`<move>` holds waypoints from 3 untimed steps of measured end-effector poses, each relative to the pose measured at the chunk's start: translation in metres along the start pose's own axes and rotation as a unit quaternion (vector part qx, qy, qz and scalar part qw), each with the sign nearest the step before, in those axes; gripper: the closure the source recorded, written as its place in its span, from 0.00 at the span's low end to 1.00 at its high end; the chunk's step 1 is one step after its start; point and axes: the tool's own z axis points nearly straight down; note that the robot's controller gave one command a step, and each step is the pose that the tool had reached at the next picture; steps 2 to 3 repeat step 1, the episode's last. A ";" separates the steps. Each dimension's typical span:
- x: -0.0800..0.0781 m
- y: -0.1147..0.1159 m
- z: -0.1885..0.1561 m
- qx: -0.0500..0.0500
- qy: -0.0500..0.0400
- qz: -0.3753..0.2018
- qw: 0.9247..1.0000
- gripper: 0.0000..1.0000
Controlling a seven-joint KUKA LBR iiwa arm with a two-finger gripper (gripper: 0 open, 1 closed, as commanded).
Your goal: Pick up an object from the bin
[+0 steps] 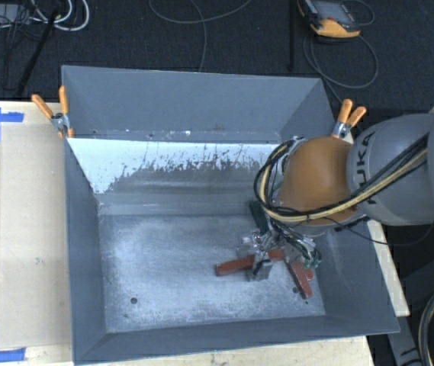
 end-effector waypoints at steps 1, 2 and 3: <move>0.007 -0.012 -0.136 0.002 -0.004 -0.041 0.999 1.00; 0.007 -0.012 -0.136 0.002 -0.004 -0.041 0.999 1.00; 0.007 -0.012 -0.136 0.002 -0.004 -0.041 0.999 1.00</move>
Offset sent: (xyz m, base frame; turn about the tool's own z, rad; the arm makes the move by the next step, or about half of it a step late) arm -0.0064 -0.0133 0.1319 -0.0843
